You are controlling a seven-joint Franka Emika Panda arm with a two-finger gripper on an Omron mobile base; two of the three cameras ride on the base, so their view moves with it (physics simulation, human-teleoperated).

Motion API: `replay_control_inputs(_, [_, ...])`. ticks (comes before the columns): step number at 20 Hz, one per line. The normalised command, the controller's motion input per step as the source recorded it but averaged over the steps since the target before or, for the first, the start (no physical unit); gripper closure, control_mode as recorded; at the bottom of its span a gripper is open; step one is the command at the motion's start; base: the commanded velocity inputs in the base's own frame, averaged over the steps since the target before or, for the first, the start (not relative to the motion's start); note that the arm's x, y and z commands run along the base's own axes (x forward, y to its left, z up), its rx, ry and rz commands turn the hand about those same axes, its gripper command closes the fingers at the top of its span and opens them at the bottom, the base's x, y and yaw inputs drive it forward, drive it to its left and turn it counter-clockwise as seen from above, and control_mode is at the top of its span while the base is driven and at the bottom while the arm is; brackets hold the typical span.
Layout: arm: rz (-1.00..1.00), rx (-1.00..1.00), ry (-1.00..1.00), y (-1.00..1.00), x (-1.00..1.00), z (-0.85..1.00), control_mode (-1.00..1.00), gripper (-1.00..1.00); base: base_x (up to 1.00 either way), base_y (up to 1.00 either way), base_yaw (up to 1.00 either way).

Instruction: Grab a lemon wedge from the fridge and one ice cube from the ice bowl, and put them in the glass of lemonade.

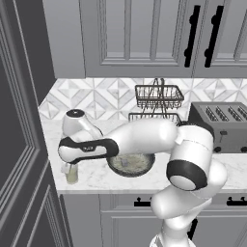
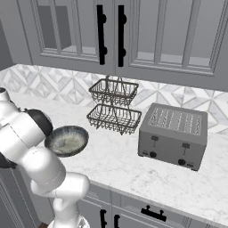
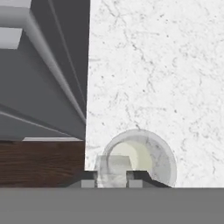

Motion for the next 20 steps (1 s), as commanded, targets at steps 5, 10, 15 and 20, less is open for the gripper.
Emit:
replay_control_inputs(5, [0.0,0.0,0.0,-0.31,0.08,0.0,-1.0,1.0,0.0,0.0,0.0])
replay_control_inputs(10, [0.0,0.0,0.0,0.0,0.01,0.0,-1.0,1.0,0.0,0.0,0.0])
replay_control_inputs(15, [0.0,0.0,0.0,-0.01,0.21,0.0,-1.0,1.0,0.0,0.0,0.0])
replay_control_inputs(20, [0.0,0.0,0.0,-0.04,0.03,0.0,-1.0,1.0,0.0,0.0,0.0])
